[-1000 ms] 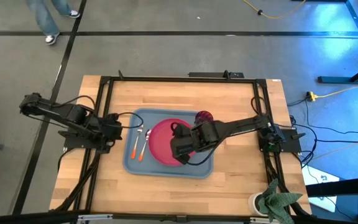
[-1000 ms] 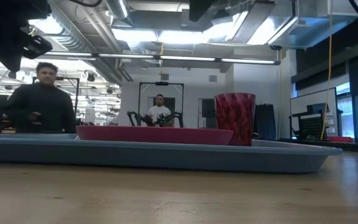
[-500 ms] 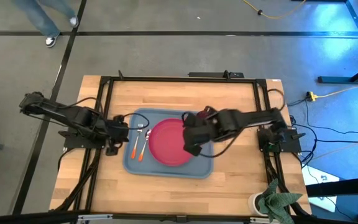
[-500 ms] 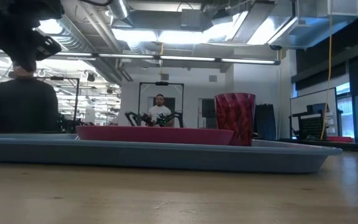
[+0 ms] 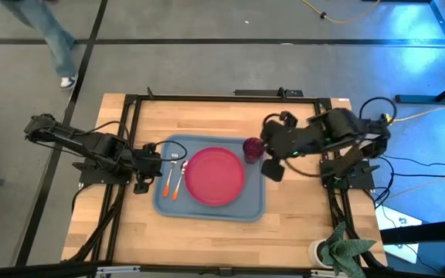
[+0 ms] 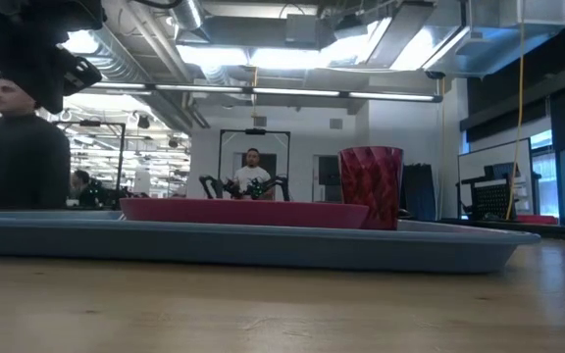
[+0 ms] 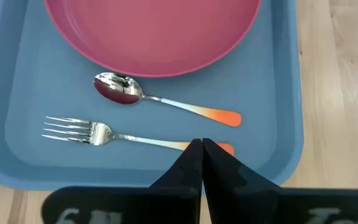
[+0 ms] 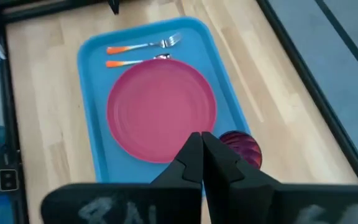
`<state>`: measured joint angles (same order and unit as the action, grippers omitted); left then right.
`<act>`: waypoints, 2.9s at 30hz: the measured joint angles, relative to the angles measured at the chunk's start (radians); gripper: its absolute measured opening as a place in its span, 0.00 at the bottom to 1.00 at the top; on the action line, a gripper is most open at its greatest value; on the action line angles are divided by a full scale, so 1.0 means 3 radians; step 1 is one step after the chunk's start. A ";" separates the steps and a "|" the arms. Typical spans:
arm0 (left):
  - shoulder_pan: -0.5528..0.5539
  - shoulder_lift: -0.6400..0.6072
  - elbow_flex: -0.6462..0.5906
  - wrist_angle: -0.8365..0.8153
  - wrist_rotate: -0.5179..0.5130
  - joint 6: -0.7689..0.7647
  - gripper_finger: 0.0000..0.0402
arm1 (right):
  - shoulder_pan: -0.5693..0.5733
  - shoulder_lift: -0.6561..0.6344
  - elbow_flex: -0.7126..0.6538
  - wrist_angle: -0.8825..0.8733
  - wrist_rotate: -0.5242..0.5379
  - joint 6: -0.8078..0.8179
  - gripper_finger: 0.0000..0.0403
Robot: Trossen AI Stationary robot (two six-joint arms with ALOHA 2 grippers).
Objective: Pick and place plate/cup/fork/spoon on tray
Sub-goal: Return to Home Position
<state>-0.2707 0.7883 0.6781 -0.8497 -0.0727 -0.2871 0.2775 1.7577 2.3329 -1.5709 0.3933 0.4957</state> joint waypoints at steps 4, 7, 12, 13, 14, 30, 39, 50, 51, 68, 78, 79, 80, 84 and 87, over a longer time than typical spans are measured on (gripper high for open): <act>0.0000 0.0000 0.0000 -0.0001 -0.0004 0.0001 0.00 | 0.0000 -0.0215 -0.0129 0.0012 0.0051 -0.0014 0.00; 0.0000 0.0000 0.0000 -0.0002 -0.0050 0.0001 0.00 | 0.0001 -0.0489 -0.0602 0.0225 0.0057 0.0061 0.00; 0.0000 0.0000 0.0000 -0.0005 -0.0065 -0.0038 0.00 | 0.0000 -0.1144 -0.1982 0.1488 -0.0115 0.0067 0.00; 0.0000 0.0000 0.0000 -0.0006 -0.0082 -0.0070 0.00 | -0.0006 -0.1268 -0.2244 0.1790 -0.0161 0.0064 0.00; -0.0001 0.0001 0.0000 -0.0009 -0.0112 -0.0091 0.00 | -0.0016 -0.1372 -0.2507 0.2067 -0.0204 0.0060 0.00; -0.0001 0.0669 0.0000 -0.0024 -0.0214 -0.0393 0.00 | -0.0153 -0.1569 -0.4903 0.4421 -0.0625 0.1001 0.00; -0.0001 0.0799 -0.0218 0.0294 -0.0186 -0.0601 0.00 | -0.0151 -0.1544 -0.5326 0.4426 -0.0704 0.1757 0.00; 0.0000 0.0797 -0.0517 0.0508 -0.0147 -0.0715 0.00 | -0.0153 -0.1107 -0.5443 0.4426 -0.0856 0.2087 0.00; -0.0001 0.0797 -0.0529 0.0511 -0.0146 -0.0739 0.00 | -0.0153 -0.1060 -0.5444 0.4424 -0.0855 0.2087 0.00; 0.0000 0.0797 -0.0543 0.0558 -0.0135 -0.0755 0.00 | -0.0357 -0.0575 -0.5437 0.4470 -0.0661 0.1997 0.00; -0.0001 0.0797 -0.0543 0.0571 -0.0135 -0.0754 0.00 | -0.0537 -0.0569 -0.5439 0.4441 -0.0440 0.1805 0.00; -0.0001 0.0797 -0.0543 0.0571 -0.0135 -0.0754 0.00 | -0.0539 -0.0569 -0.5439 0.4442 -0.0443 0.1797 0.00; -0.0001 0.0797 -0.0543 0.0571 -0.0135 -0.0754 0.00 | -0.0539 -0.0569 -0.5437 0.4442 -0.0465 0.1791 0.00; 0.0000 0.0764 -0.0543 0.0570 -0.0131 -0.0754 0.00 | -0.0503 -0.0569 -0.5349 0.4437 -0.0713 0.1648 0.00; -0.0001 0.0697 -0.0543 0.0570 -0.0123 -0.0754 0.00 | -0.0427 -0.0569 -0.5210 0.4436 -0.0791 0.1535 0.00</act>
<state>-0.2710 0.9973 0.5152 -0.6788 -0.1097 -0.5133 0.1495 1.5871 0.7699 -0.2401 0.1559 0.9562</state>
